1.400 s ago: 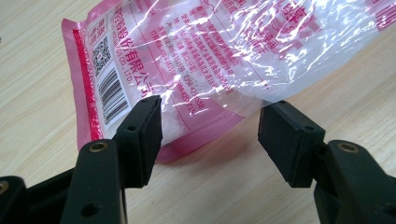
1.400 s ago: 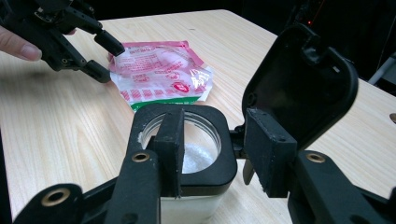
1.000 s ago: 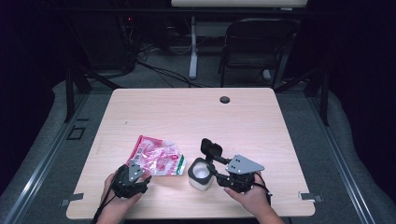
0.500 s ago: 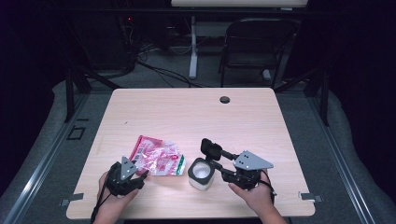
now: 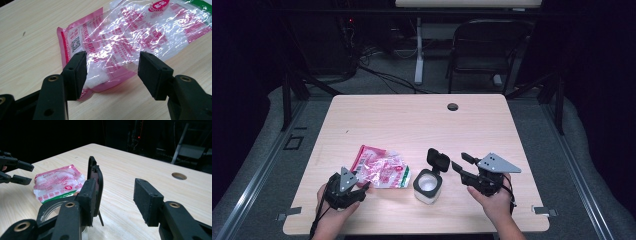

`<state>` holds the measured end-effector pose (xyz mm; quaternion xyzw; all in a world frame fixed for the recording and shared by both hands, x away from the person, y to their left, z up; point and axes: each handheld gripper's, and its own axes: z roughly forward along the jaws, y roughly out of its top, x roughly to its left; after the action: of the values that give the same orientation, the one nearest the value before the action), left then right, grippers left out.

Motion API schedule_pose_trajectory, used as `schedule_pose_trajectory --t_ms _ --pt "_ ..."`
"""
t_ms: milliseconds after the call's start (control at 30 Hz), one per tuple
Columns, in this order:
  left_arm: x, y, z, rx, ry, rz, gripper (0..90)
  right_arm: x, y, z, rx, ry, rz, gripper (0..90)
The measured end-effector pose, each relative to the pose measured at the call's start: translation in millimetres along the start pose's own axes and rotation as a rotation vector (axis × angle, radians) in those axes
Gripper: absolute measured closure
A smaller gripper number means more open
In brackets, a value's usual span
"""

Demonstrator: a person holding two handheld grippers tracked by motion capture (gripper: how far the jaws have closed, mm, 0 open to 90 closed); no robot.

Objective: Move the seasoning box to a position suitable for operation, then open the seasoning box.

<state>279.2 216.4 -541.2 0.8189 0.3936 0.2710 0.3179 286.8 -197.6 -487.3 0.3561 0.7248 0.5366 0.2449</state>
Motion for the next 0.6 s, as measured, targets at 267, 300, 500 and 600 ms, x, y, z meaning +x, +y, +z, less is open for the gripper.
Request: schedule_pose_trajectory --t_ms 267,300,500,600 --pt "2.8 -1.5 -0.9 0.002 0.006 -0.010 40.6 -1.4 2.8 11.1 0.016 0.016 -0.005 50.9" --pt "3.2 -1.5 -0.6 0.006 0.006 -0.011 40.6 -1.3 2.9 12.2 0.016 0.016 -0.004 50.9" --pt "1.5 -2.0 1.8 0.012 0.002 -0.004 40.6 -1.2 2.3 22.4 0.026 0.039 0.001 51.7" --pt "1.2 -1.9 1.2 0.006 0.005 -0.005 40.6 0.0 2.0 26.2 0.037 0.053 -0.005 58.0"
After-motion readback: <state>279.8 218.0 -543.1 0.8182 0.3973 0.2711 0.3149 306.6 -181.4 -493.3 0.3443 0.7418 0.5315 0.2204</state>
